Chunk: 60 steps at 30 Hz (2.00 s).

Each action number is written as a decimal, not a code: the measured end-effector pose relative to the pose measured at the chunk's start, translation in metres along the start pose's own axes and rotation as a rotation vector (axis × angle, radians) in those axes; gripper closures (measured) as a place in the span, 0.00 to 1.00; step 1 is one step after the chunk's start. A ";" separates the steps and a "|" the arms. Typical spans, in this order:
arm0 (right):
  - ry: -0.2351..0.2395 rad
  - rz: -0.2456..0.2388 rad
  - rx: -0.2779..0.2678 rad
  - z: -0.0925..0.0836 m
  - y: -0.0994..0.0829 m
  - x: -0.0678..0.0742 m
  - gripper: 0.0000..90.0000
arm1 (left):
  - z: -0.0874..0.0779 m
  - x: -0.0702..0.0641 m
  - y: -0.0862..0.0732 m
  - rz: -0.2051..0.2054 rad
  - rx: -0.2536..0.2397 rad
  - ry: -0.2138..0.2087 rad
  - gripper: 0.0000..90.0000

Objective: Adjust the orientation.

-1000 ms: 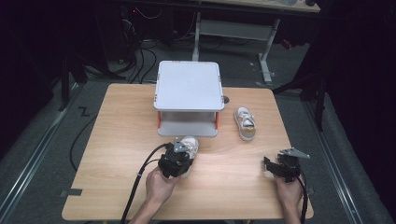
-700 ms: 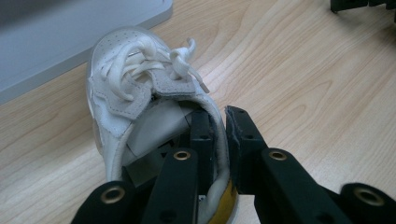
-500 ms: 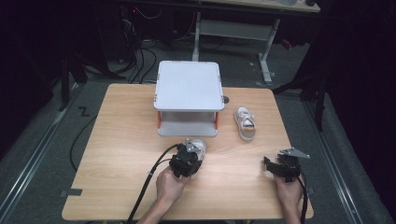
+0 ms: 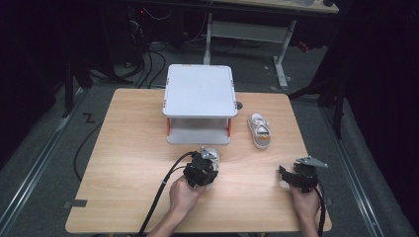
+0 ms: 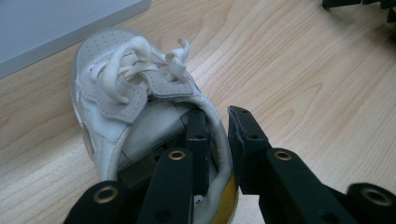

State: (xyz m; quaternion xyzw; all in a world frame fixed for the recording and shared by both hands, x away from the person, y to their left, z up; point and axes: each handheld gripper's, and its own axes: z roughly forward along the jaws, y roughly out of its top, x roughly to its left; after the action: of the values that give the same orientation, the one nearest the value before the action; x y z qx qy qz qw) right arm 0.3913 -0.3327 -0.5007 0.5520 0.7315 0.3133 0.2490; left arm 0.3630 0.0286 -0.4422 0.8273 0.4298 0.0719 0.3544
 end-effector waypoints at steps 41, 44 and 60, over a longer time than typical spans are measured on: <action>0.002 0.001 0.001 0.000 0.000 0.000 0.39 | -0.050 0.028 -0.007 -0.003 -0.216 0.000 0.42; 0.002 0.001 0.001 0.000 0.000 0.000 0.39 | -0.056 0.035 -0.011 0.000 -0.230 0.038 0.42; 0.001 0.001 0.001 0.000 0.000 0.000 0.39 | -0.079 0.081 -0.046 -0.106 -0.303 0.126 0.40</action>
State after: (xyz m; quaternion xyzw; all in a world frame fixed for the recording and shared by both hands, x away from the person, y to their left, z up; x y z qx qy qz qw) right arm 0.3913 -0.3322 -0.5007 0.5522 0.7317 0.3132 0.2480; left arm 0.3491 0.1494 -0.4287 0.7345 0.4783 0.1689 0.4508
